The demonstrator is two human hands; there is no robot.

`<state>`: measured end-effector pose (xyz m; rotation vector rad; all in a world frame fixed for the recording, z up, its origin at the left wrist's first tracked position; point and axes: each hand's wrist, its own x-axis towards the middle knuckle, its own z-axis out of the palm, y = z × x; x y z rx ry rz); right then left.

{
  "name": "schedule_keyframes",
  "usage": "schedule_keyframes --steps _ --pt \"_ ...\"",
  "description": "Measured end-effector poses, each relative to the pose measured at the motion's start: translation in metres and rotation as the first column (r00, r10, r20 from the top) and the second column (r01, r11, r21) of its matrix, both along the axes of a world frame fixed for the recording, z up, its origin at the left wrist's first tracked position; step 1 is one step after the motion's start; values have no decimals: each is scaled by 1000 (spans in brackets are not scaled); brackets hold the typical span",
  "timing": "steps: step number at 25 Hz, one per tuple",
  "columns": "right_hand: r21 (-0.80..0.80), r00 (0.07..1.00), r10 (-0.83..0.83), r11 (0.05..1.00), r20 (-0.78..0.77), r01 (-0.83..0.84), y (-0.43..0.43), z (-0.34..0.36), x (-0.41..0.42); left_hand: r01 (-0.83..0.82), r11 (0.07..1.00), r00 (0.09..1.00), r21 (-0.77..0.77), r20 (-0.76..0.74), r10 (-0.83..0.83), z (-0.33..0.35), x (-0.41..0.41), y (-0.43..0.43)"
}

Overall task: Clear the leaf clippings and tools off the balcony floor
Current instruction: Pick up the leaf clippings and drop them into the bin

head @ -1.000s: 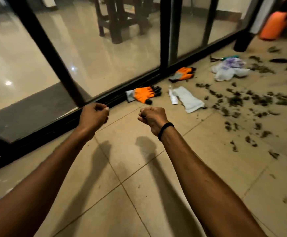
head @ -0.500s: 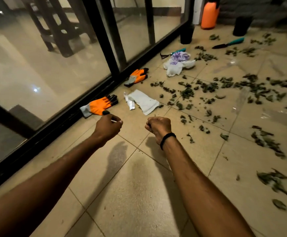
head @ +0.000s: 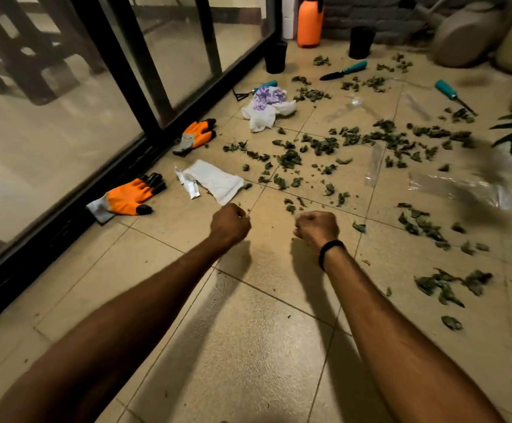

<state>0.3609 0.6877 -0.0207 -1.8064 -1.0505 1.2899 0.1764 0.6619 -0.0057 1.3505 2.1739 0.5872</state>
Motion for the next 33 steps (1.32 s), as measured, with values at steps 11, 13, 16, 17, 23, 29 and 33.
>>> schedule_keyframes --steps 11,13,16,17,23,29,33 --pt "-3 972 177 984 154 -178 36 -28 -84 85 973 932 -216 -328 -155 -81 -73 67" --pt "24 976 186 981 114 -190 42 -35 -87 74 989 924 -127 -365 -116 -94 -73 76" --pt "35 981 190 981 36 -191 50 -43 -89 22 1000 924 -20 -382 -28 -107 -81 89" --pt "38 981 191 981 40 -193 55 -47 -89 3 1000 928 12 -372 2 -109 -85 93" --pt "159 895 272 925 353 -344 85 -48 -109 -183 959 949 215 -215 229 -120 -102 109" --pt "123 565 437 706 700 -698 138 -71 -163 -129 931 942 342 -251 222 -125 -104 104" --pt "112 556 389 739 734 -665 138 -86 -157 -132 905 963 404 -164 214 -123 -95 96"
